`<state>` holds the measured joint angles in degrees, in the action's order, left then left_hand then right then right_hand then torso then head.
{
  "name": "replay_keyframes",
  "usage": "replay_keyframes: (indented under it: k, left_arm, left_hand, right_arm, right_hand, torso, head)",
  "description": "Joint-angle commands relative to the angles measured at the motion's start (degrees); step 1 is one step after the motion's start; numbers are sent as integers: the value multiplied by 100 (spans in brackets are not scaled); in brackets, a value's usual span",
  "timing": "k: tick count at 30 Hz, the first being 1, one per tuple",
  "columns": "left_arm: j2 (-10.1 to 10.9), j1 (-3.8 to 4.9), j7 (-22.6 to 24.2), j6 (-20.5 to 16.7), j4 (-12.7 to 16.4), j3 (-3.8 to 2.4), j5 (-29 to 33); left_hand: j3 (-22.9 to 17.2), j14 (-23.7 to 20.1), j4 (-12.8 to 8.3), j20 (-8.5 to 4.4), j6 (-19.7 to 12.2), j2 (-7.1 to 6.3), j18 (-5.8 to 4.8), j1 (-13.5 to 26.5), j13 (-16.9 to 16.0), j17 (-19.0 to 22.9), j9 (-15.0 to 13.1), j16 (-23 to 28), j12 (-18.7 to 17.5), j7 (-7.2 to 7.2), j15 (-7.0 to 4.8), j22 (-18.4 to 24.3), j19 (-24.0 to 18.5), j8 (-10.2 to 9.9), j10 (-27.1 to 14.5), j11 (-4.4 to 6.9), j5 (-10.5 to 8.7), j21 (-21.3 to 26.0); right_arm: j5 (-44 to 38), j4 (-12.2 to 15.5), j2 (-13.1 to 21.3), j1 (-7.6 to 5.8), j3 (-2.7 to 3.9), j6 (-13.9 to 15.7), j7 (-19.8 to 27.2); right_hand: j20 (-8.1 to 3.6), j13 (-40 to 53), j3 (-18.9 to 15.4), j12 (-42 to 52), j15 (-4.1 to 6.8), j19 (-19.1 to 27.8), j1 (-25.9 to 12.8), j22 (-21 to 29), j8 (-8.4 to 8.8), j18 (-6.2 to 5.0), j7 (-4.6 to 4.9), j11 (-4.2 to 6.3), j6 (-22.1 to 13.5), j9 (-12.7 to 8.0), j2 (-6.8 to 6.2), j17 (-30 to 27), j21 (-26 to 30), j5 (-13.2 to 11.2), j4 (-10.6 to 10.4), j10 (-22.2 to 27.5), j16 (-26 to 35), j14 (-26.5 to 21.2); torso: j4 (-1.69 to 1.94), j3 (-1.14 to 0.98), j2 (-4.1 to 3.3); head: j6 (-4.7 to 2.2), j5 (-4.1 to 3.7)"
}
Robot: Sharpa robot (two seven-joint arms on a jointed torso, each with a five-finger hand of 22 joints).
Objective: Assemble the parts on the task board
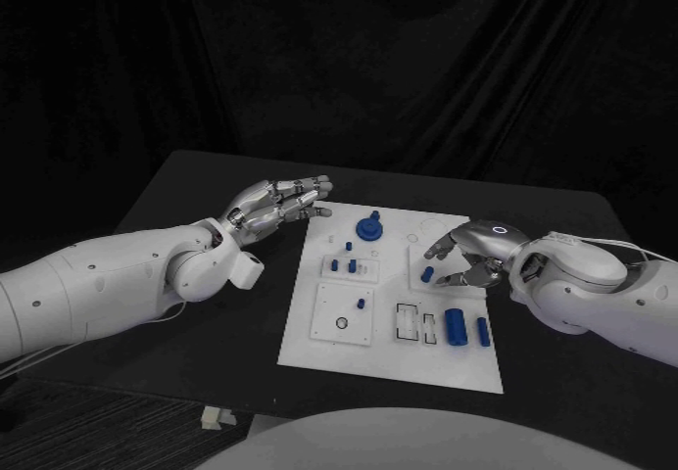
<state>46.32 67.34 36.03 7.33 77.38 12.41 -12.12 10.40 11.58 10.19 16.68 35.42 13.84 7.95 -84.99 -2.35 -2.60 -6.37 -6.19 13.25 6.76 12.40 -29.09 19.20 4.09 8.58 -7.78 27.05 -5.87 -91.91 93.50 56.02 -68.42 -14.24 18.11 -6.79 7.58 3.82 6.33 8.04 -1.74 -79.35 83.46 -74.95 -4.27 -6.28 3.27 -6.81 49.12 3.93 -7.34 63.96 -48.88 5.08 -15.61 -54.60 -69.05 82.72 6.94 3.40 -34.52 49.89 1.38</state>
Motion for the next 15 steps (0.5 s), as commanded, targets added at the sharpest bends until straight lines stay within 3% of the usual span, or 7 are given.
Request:
replay_keyframes:
  k: [1, 5, 9, 15]
  left_arm:
    - [-11, -13, 119, 23, 8, -5, 38]
    - [-6, -18, 116, 30, 11, -5, 38]
    - [3, -22, 107, 38, 12, -5, 38]
    - [-2, -28, 93, 50, 3, -5, 38]
  left_hand:
    - [-47, -19, 2, 0, 19, -10, -51, -32, -4, 4, 0, -4, 5, 30, 7, 7, 19, 24, 23, -26, 39, -6]
    - [-51, -13, 0, 1, 22, -8, -51, -34, -4, 3, 0, -9, 6, 29, 12, 9, 21, 24, 25, -26, 41, -7]
    - [-55, -11, -2, 2, 20, -7, -51, -35, -4, 3, 0, -12, 5, 28, 17, 10, 24, 24, 25, -26, 42, -8]
    - [-71, -7, -16, 4, 27, -4, -52, -46, -5, 4, 0, -20, 4, 27, 28, 14, 31, 25, 27, -30, 54, -11]
  right_arm:
    - [4, -34, -49, 57, 2, -68, 64]
    - [5, -76, -117, 110, 2, -42, 73]
    - [5, -127, -189, 141, 2, 3, 97]
    - [5, -164, -253, 160, 2, 87, 128]
  right_hand:
    - [-26, -6, 28, 0, 13, -39, 164, -612, 37, -35, 52, 10, 34, -3, 59, -3, 11, 273, 137, -116, 2, 33]
    - [-35, -11, 52, -41, 22, -49, 248, -618, 26, -34, 95, 19, 91, 2, 133, 0, 10, 495, 257, -191, 0, 38]
    - [-41, -10, 75, -57, 29, -53, 296, -619, 28, -35, 98, 27, 116, 0, 176, -2, 16, 593, 325, -254, 2, 41]
    - [-66, -5, 119, -50, 61, -73, 310, -629, -11, -31, 180, 67, 277, 15, 254, 25, -16, 655, 378, -463, -20, 59]
  torso:
    - [2, 1, 1]
    - [8, -4, -4]
    - [1, -2, -4]
    - [10, -3, -6]
  head:
    - [3, -13]
    - [-4, -9]
    - [4, -2]
    - [3, -5]
